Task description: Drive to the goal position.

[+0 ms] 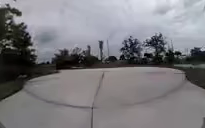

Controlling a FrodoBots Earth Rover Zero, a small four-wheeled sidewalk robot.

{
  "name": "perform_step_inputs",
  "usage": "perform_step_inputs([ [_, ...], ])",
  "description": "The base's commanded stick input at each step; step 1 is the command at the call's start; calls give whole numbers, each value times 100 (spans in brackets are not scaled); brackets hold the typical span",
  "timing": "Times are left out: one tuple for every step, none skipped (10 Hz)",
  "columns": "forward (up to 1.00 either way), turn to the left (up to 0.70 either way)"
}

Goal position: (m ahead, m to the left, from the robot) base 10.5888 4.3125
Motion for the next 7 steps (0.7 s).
perform_step_inputs([
  [85,0],
  [85,0],
  [85,0],
  [85,2],
  [85,22],
  [85,34],
  [85,34],
])
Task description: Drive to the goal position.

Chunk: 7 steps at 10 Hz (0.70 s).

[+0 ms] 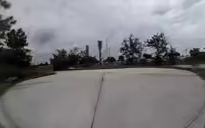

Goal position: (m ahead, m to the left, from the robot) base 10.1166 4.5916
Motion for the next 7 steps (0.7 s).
perform_step_inputs([
  [85,31],
  [85,0],
  [85,0],
  [85,0],
  [85,0],
  [85,0],
  [85,0],
])
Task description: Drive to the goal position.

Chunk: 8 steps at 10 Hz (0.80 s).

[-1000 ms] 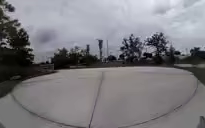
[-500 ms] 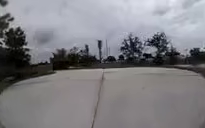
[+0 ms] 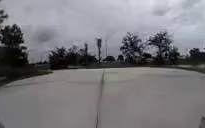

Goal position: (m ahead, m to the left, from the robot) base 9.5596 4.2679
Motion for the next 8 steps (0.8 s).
perform_step_inputs([
  [85,0],
  [85,0],
  [85,0],
  [85,0],
  [85,0],
  [85,0],
  [85,0],
  [85,0],
])
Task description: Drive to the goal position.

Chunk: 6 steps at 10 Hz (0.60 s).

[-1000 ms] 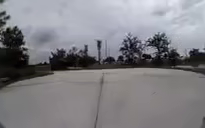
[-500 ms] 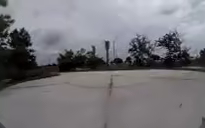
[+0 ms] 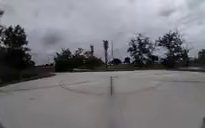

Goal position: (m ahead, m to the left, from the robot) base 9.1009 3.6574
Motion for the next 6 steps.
perform_step_inputs([
  [85,8],
  [85,34],
  [85,34],
  [85,34],
  [85,34],
  [85,34],
])
